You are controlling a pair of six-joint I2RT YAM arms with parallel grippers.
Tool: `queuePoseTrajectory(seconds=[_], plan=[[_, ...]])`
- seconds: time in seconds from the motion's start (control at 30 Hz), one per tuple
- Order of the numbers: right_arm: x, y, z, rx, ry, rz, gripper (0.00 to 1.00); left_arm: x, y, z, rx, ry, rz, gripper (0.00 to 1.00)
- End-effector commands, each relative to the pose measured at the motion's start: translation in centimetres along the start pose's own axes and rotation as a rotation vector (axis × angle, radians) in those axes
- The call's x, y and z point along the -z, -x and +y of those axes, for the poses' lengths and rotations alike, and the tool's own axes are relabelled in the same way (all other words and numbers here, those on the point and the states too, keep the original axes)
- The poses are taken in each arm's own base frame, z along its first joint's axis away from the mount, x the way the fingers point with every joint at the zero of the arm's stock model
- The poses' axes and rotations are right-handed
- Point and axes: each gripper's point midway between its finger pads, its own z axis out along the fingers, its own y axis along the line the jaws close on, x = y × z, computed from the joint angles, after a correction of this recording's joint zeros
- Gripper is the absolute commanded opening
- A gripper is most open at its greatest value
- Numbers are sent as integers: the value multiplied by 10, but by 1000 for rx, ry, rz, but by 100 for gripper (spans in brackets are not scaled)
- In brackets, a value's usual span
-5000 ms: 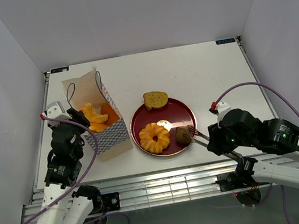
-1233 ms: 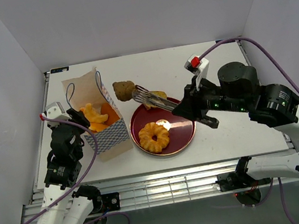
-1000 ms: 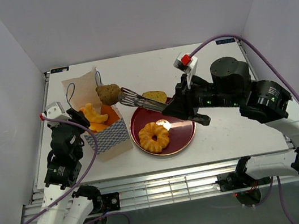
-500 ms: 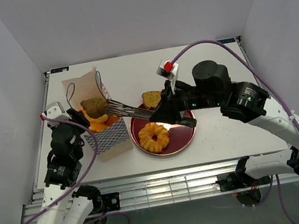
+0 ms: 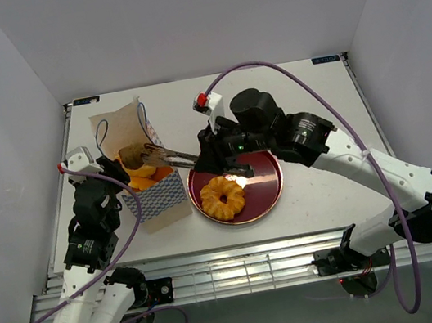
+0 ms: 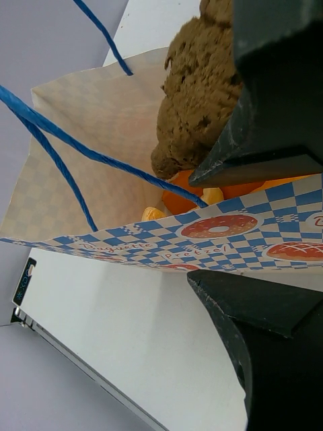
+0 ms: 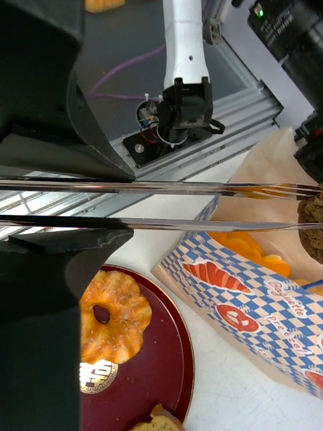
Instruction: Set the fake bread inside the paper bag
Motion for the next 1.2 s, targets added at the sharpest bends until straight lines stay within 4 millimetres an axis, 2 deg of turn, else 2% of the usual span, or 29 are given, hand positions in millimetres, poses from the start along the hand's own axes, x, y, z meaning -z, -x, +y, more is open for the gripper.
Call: queuePoseTrajectory(seconds=[0.0,0.2,0.37,0.5,0.53,0.6,0.67,0.7,0.77,0.8,0.83,0.87,0.93,0.97,1.17], plan=[[13,41,7,56,-9,-126,40,1,-1,1,-13,5,9,63],[16,47,11,56,0,-141,51,1,-1,0,-15,2,10,62],[22,47,11,53,-7,-142,52,1,-1,1,-14,3,8,63],[40,52,18,57,5,-181,49,1,-2,1,-16,6,12,63],[41,48,18,58,4,-176,48,1,-2,1,-16,6,10,62],[55,50,20,61,-5,-205,48,0,-2,1,-16,9,11,62],[62,42,15,56,-31,-193,47,0,-3,1,-19,10,15,62],[73,43,15,56,-46,-214,47,0,-2,1,-20,11,13,63],[74,28,3,34,-101,-203,47,0,-2,2,-20,14,12,62],[85,28,0,30,-126,-227,47,0,-2,3,-19,17,10,62],[87,23,-3,16,-143,-227,47,0,-2,3,-20,17,11,62],[84,9,-9,4,-158,-202,47,0,-2,3,-19,17,10,62],[96,1,-21,-16,-232,-230,46,0,-2,3,-20,18,12,63],[100,-11,-28,-34,-260,-228,46,0,-2,2,-21,15,13,62],[122,-48,-74,-82,-496,-260,44,-1,-3,2,-22,17,15,63]])
